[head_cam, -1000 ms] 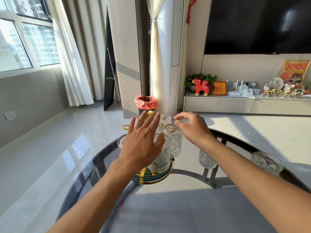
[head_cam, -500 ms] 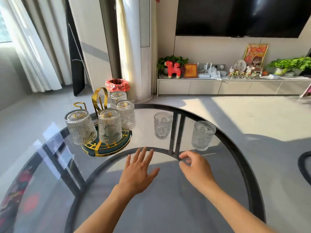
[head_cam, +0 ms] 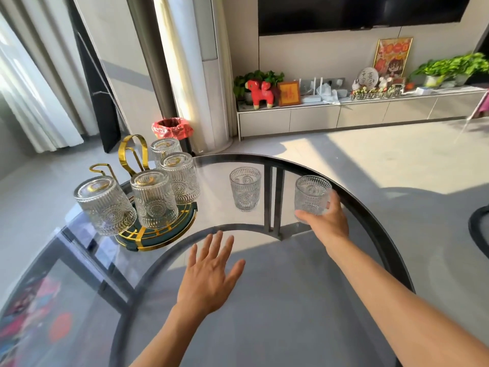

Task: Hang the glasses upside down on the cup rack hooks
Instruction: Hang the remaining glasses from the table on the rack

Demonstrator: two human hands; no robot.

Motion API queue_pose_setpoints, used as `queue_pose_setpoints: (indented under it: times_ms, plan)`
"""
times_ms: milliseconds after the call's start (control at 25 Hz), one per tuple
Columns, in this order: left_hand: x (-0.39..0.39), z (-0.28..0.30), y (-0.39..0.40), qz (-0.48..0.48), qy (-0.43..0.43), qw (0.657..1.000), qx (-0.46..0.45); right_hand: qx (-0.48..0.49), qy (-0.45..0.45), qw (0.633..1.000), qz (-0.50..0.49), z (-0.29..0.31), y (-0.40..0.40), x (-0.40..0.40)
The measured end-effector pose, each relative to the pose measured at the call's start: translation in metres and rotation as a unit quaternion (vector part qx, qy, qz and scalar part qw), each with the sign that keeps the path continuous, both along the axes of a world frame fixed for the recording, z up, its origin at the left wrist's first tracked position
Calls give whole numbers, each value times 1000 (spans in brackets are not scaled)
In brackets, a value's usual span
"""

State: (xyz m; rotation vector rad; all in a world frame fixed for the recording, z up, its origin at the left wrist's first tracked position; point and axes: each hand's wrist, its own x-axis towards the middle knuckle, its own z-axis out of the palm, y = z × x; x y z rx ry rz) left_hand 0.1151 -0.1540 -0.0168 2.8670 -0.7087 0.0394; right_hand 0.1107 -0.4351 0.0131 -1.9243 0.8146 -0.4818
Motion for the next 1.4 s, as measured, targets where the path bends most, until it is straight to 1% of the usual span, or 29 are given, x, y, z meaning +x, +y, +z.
queue_pose_setpoints:
  times_ms: [80, 120, 160, 200, 240, 280, 320, 400, 480, 520, 560, 640, 720, 760, 800, 840, 880, 920, 960, 1000, 1040, 1080, 1120, 1160, 1200, 1280, 1360, 1400]
  plan:
    - [2, -1, 1, 4, 3, 1000, -10, -46, 27, 998, 14, 4, 6, 1]
    - [2, -1, 0, 2, 6, 1000, -12, -45, 31, 998, 19, 7, 12, 0]
    - [1, 0, 0, 2, 14, 1000, -22, -23, 28, 999, 29, 10, 22, -3]
    - [0, 4, 0, 4, 31, 998, -50, 18, 14, 999, 46, 16, 34, -7]
    - [-1, 11, 1, 13, 58, 993, -106, 61, -13, 995, 73, 22, 48, -12]
    - [-2, 20, 2, 33, 101, 977, -185, 98, -48, 987, 114, 30, 64, -17]
    - [-4, 31, 4, 60, 156, 946, -279, 128, -86, 974, 168, 39, 81, -22]
    - [-13, 52, 15, 97, 260, 850, -447, 165, -141, 938, 271, 57, 121, -30]
    - [-26, 71, 30, 101, 335, 755, -554, 202, -166, 912, 316, 71, 158, -37]
    - [-31, 82, 41, 98, 361, 707, -600, 219, -174, 899, 336, 79, 176, -38]
    - [-35, 92, 54, 97, 376, 666, -637, 229, -180, 887, 359, 86, 192, -39]
    - [-39, 111, 81, 89, 385, 614, -683, 234, -195, 855, 419, 103, 217, -38]
    - [-36, 127, 105, 68, 377, 579, -720, 270, -200, 808, 484, 121, 236, -35]
    - [-33, 135, 114, 57, 363, 567, -738, 297, -191, 796, 492, 130, 243, -30]
    - [-28, 145, 122, 56, 343, 554, -757, 312, -185, 796, 484, 138, 247, -23]
    - [-18, 156, 132, 68, 315, 541, -777, 306, -188, 810, 464, 148, 253, -12]
    - [-7, 167, 143, 86, 283, 532, -794, 271, -195, 835, 438, 159, 258, 1]
    - [7, 179, 155, 103, 251, 530, -803, 205, -199, 865, 412, 170, 262, 16]
    - [21, 191, 168, 118, 222, 536, -806, 109, -201, 892, 390, 178, 267, 32]
    - [35, 202, 180, 135, 194, 550, -801, -8, -198, 904, 378, 184, 269, 50]
    - [50, 211, 192, 155, 166, 571, -789, -130, -177, 900, 378, 186, 271, 70]
    - [64, 218, 201, 176, 136, 601, -768, -236, -139, 881, 385, 185, 271, 88]
    - [77, 224, 207, 193, 105, 635, -741, -308, -93, 860, 396, 183, 270, 103]
    - [91, 226, 212, 204, 75, 671, -708, -345, -53, 844, 407, 180, 270, 117]
    - [102, 228, 215, 210, 48, 706, -675, -362, -29, 834, 415, 176, 270, 126]
    - [122, 229, 216, 210, 14, 770, -602, -381, -28, 828, 410, 168, 269, 137]
    - [136, 229, 211, 207, 6, 819, -535, -405, -48, 826, 390, 164, 268, 138]
    - [141, 229, 207, 214, 7, 834, -509, -414, -56, 824, 383, 164, 269, 136]
